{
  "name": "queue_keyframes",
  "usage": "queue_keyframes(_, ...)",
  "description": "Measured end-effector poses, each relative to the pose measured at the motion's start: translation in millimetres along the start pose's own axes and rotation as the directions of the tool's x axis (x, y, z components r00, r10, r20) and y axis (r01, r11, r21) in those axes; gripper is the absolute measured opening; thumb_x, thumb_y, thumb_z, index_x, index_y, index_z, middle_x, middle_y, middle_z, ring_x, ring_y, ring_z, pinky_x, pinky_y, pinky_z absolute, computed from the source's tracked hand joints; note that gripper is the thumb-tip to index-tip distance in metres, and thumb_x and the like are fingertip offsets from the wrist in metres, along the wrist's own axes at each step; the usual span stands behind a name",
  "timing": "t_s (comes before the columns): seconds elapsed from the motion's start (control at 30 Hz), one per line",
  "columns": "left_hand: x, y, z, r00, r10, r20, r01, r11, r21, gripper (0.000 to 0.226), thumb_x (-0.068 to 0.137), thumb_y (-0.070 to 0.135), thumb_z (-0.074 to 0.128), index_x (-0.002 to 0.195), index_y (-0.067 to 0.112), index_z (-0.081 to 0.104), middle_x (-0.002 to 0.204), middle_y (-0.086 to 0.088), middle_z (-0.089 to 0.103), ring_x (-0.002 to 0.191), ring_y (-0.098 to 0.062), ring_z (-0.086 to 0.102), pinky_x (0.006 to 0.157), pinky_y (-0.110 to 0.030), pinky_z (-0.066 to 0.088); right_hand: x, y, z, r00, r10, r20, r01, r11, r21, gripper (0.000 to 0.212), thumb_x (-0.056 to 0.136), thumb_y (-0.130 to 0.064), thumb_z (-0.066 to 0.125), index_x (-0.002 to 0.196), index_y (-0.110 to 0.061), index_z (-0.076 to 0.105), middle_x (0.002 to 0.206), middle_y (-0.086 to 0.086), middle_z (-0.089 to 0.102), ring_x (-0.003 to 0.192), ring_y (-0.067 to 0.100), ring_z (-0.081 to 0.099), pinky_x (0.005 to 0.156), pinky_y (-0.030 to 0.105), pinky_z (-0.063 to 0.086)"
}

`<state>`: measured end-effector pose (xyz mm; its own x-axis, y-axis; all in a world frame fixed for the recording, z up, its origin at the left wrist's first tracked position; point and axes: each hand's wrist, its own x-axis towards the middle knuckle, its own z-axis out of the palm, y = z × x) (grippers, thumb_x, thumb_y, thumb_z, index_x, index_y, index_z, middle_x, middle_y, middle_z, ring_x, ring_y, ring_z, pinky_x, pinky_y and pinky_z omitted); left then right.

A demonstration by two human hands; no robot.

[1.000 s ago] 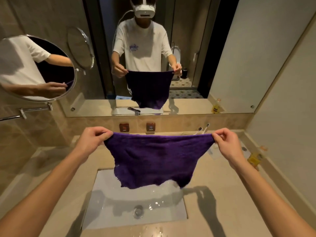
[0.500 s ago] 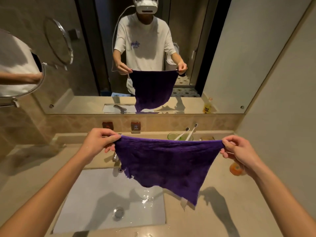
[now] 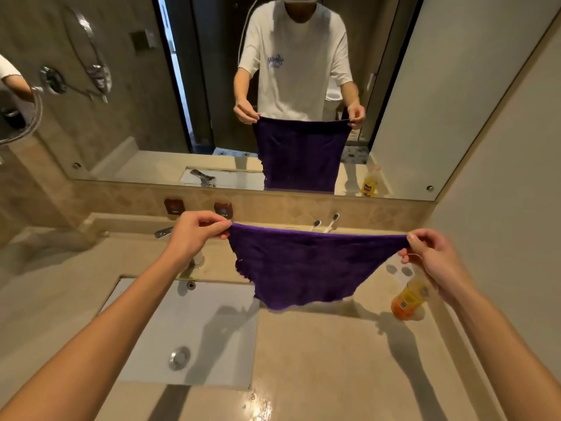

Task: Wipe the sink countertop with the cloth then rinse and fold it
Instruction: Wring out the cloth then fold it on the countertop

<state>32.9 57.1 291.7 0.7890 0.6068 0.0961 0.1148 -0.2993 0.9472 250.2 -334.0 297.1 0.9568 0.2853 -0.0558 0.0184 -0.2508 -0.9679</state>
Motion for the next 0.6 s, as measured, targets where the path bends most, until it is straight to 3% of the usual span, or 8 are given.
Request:
queue_keyframes(0.07,-11,-1,5,0.999,0.03,-0.024,-0.03,0.999,-0.014,0.013,0.089,0.0,0.075,0.086,0.011,0.081,0.071,-0.001,0.078,0.067,-0.008,0.072,0.067,-0.017,0.058,-3,6,-8,0.999,-0.032,-0.005,0.032,0.999,-0.009,0.014,0.105,-0.012,0.051,0.106,-0.002,0.062,0.084,0.02,0.067,0.068,0.025,0.063,0.075,0.042,0.056)
queue_keyframes(0.17,-32,-9,11,0.997,0.073,-0.04,-0.075,0.996,-0.048,0.018,0.087,-0.002,0.076,0.08,0.012,0.082,0.078,-0.006,0.077,0.074,-0.016,0.071,0.073,-0.026,0.058,-16,19,-17,0.997,-0.076,-0.009,0.076,0.997,0.011,0.013,0.104,-0.01,0.051,0.097,-0.007,0.062,0.08,0.017,0.066,0.067,0.022,0.063,0.064,0.026,0.059)
queue_keyframes(0.23,-51,-19,16,0.999,0.044,-0.02,-0.046,0.995,-0.085,0.019,0.088,-0.003,0.075,0.083,0.014,0.083,0.082,-0.003,0.078,0.078,-0.015,0.072,0.073,-0.022,0.057,-26,33,-23,0.996,-0.093,0.0,0.093,0.996,0.004,0.014,0.104,-0.008,0.052,0.093,-0.009,0.062,0.078,0.016,0.066,0.066,0.021,0.063,0.063,0.022,0.058)
queue_keyframes(0.37,-99,-59,28,0.992,-0.078,0.095,0.081,0.996,-0.033,0.024,0.086,-0.001,0.077,0.079,0.02,0.084,0.085,-0.007,0.079,0.082,-0.019,0.073,0.077,-0.022,0.059,-57,83,-38,0.995,-0.077,0.06,0.081,0.994,-0.076,0.011,0.101,-0.001,0.054,0.092,0.003,0.061,0.076,0.021,0.064,0.067,0.025,0.061,0.063,0.024,0.054)
queue_keyframes(0.5,-155,-105,40,0.965,-0.216,0.151,0.21,0.976,0.055,0.023,0.084,-0.004,0.079,0.073,0.017,0.083,0.083,-0.01,0.078,0.079,-0.025,0.073,0.074,-0.024,0.058,-98,142,-45,0.99,0.07,0.121,-0.061,0.995,-0.075,0.009,0.095,-0.006,0.062,0.09,0.001,0.065,0.079,0.019,0.069,0.076,0.035,0.07,0.079,0.04,0.061)
queue_keyframes(0.6,-192,-135,44,0.938,-0.306,0.166,0.291,0.951,0.108,0.022,0.083,-0.004,0.081,0.072,0.015,0.084,0.083,-0.01,0.079,0.078,-0.024,0.074,0.074,-0.025,0.058,-132,177,-46,0.972,0.172,0.159,-0.156,0.982,-0.107,0.011,0.097,0.003,0.058,0.09,0.005,0.065,0.08,0.019,0.07,0.079,0.036,0.073,0.076,0.033,0.063)
